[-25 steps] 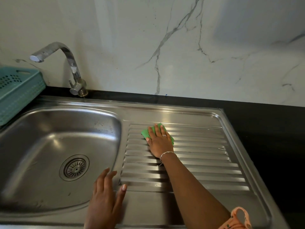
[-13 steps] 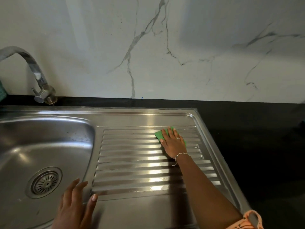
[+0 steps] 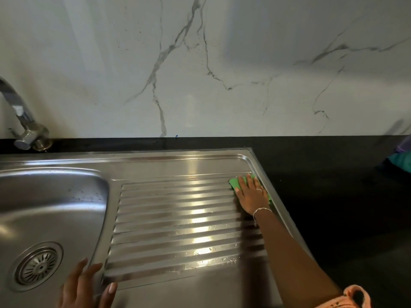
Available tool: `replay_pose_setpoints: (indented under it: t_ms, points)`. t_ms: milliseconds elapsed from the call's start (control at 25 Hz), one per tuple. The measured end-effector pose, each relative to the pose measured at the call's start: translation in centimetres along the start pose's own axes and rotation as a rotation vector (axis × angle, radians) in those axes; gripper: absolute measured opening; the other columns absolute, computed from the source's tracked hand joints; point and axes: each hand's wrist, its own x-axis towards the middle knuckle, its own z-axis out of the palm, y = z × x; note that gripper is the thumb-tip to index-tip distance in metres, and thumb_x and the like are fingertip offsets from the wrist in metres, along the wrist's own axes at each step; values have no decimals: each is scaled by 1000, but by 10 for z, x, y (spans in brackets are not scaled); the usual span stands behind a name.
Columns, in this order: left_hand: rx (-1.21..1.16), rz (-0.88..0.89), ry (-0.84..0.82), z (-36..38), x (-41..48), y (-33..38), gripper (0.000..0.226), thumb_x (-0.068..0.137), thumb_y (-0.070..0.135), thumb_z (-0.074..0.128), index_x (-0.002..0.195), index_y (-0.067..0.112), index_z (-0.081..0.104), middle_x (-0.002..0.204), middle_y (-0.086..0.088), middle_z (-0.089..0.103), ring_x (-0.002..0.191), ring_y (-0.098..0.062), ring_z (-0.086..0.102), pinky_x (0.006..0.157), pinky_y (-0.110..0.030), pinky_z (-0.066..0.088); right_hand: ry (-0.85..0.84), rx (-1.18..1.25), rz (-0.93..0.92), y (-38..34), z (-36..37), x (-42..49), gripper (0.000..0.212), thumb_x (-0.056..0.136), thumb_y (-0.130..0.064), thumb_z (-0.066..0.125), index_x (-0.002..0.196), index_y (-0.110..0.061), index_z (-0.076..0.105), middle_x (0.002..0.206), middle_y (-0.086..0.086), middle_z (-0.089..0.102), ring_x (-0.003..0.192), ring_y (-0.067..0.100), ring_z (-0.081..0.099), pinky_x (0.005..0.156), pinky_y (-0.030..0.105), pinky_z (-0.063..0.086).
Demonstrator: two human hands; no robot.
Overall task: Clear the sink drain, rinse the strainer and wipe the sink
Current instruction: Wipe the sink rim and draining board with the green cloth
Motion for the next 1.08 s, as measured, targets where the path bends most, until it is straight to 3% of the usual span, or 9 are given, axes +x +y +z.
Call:
replay_pose_setpoints:
  t_ms: [120,160,240,320,360,400,480,920,1080]
  points:
    - [-61,10,-28,0,4,3,95,86,66,21,76,-17,65,95,-14,63,68,-22,60,89,8,18,30,-9,14,-2,-1,6,51,99,-39,23,147,-24,10,158,8,5,145,31,6,117,48,14]
    - [-57,20,-16,0,4,2,93,86,66,22,76,-17,65,98,-8,61,69,-23,61,90,7,17,36,-8,23,-3,-2,9,51,99,-39,23,147,-24,11,158,8,6,145,32,7,116,49,15]
    - [-9,43,17,0,5,-1,94,86,67,21,77,-16,66,95,-17,64,66,-30,63,93,5,19,41,1,41,-7,-4,16,50,99,-38,24,146,-24,13,158,8,8,145,32,8,116,50,16]
    - [66,71,5,1,4,-4,97,84,70,19,79,-14,67,91,-27,65,67,-38,65,95,-12,37,41,12,64,-9,-5,23,49,99,-38,24,145,-25,15,158,8,10,145,32,8,115,51,16]
    - [103,69,-22,0,3,-4,99,81,73,17,82,-13,67,93,-31,65,73,-46,66,85,-29,48,39,16,77,-11,-5,25,48,99,-38,24,145,-26,16,158,8,10,145,32,8,116,51,16]
    - [129,57,-52,-2,1,-4,102,79,76,15,85,-11,67,98,-34,65,79,-52,65,73,-43,53,39,16,90,-12,-5,27,48,99,-37,24,145,-26,16,158,8,10,145,32,8,116,51,15]
    - [155,62,-111,-7,1,-2,107,74,81,12,91,-8,68,105,-35,64,86,-55,63,68,-58,52,41,13,116,-16,-4,26,49,99,-37,24,146,-25,15,158,8,9,145,32,6,116,50,14]
    - [179,68,-161,-14,5,-3,103,77,79,11,88,-5,69,96,-27,70,82,-47,67,63,-53,55,35,42,26,-114,9,5,52,99,-39,20,147,-23,7,158,10,2,145,32,-2,119,48,6]
    - [164,-4,-222,-19,9,1,103,77,78,8,87,-3,70,93,-24,71,82,-44,68,59,-52,56,21,53,-39,-162,15,-5,53,99,-39,20,148,-23,6,159,10,1,146,31,-3,119,47,4]
